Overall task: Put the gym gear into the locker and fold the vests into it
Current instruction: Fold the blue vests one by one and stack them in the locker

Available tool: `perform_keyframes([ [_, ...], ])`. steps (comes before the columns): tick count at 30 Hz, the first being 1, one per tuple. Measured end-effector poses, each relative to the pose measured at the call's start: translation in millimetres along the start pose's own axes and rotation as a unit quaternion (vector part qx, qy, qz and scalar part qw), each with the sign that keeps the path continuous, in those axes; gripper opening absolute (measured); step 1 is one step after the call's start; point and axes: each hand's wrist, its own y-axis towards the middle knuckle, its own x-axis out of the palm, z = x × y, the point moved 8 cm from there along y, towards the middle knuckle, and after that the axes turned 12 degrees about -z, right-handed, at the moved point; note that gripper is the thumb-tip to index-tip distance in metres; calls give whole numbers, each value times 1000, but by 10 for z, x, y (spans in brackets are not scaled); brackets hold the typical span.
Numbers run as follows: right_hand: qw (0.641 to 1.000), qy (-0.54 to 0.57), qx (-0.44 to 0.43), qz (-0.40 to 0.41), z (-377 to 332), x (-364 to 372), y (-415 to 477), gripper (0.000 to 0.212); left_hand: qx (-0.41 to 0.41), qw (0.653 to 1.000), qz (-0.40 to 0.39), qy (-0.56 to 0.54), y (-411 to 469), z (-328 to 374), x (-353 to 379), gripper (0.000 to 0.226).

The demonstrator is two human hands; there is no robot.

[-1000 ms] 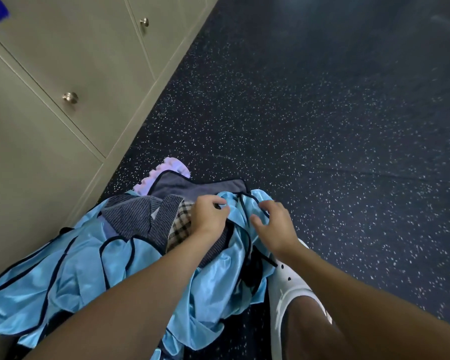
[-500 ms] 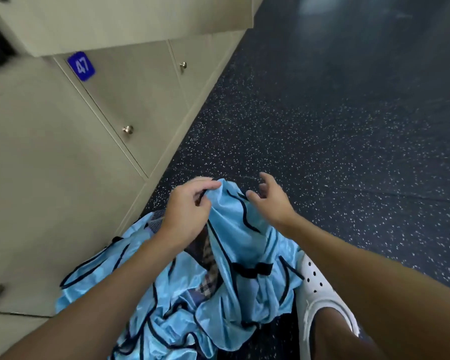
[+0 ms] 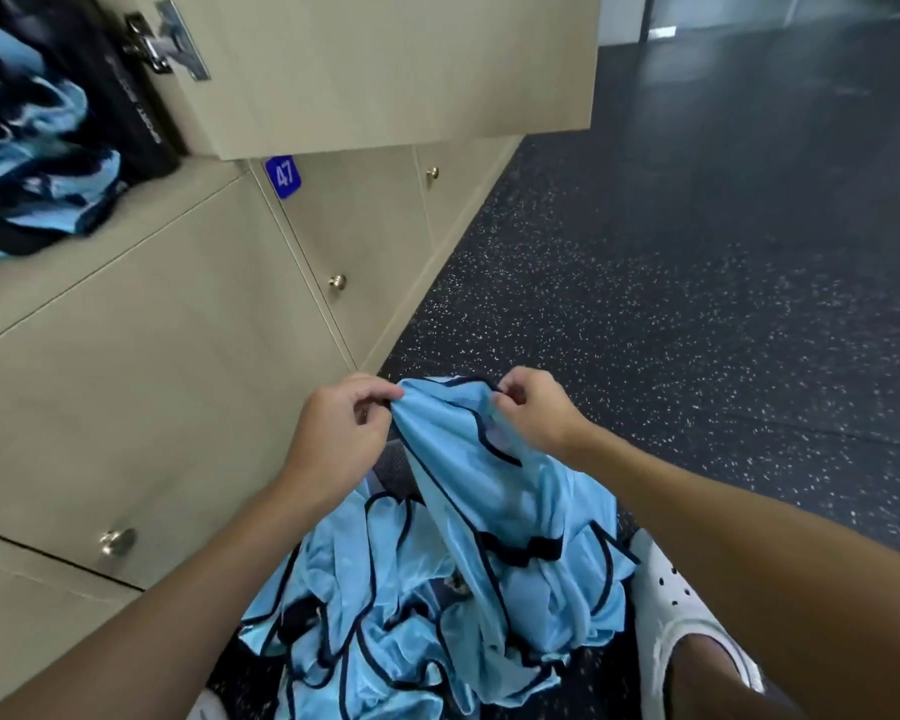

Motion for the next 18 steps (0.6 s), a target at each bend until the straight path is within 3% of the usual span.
perform_keyframes([
  [6, 992, -40, -119, 15, -1140, -447, -215, 19, -60, 998, 6, 2, 26, 239, -308, 24],
  [10, 985, -8, -174, 7, -1904, -545, -475, 21, -22, 995, -50, -82, 6, 891, -483, 13],
  [13, 977, 46, -208, -22, -2368, -512, -721, 18, 5, 980, -66, -187, -92, 1287, -706, 19],
  [18, 953, 148, -248, -89, -2921, -384, -1054, 19, 7, 961, 3, -278, -333, 1501, -1281, 23],
])
